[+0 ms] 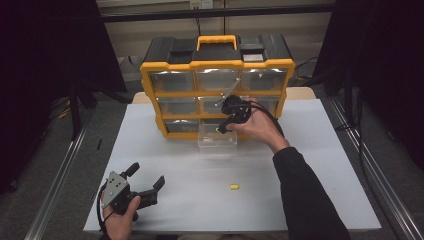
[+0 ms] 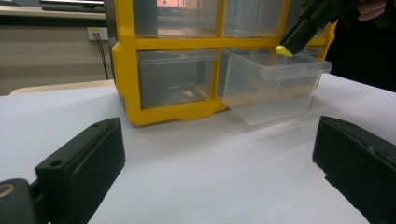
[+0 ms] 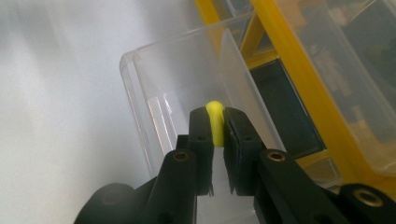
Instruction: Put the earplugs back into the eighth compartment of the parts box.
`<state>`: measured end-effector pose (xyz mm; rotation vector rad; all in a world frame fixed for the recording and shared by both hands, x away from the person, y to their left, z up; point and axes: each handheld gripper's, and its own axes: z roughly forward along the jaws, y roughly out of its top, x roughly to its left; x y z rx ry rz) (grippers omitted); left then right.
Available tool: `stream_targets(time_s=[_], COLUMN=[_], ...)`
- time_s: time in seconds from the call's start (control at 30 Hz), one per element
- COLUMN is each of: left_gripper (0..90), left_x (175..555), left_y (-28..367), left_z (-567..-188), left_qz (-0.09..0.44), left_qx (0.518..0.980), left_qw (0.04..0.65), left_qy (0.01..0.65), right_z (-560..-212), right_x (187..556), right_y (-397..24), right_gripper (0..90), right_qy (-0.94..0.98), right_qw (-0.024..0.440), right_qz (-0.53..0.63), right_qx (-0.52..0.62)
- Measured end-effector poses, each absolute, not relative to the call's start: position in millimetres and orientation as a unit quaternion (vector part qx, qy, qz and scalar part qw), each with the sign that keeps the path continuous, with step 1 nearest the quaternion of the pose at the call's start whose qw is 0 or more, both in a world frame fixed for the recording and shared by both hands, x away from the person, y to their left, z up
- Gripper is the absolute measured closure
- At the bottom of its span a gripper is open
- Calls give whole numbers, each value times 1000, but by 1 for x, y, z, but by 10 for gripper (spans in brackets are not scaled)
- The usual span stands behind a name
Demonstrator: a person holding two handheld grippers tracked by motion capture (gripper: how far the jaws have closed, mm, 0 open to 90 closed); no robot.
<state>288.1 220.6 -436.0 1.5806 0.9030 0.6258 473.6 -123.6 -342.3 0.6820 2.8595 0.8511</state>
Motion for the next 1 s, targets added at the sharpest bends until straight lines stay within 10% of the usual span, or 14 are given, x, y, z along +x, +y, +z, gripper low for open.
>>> stream_targets(time_s=[0.6, 1.0], left_gripper=[26, 26], left_x=[288, 288], left_y=[220, 220], left_z=[-437, -436], left_qz=[266, 267], left_qx=[677, 678], left_qw=[569, 568], left_qy=[383, 382], right_z=[-360, -350], right_x=[477, 473], right_y=[-116, -128], right_gripper=[797, 497], right_qy=[942, 925], right_qw=[35, 54], right_qz=[246, 288], right_qx=[225, 243])
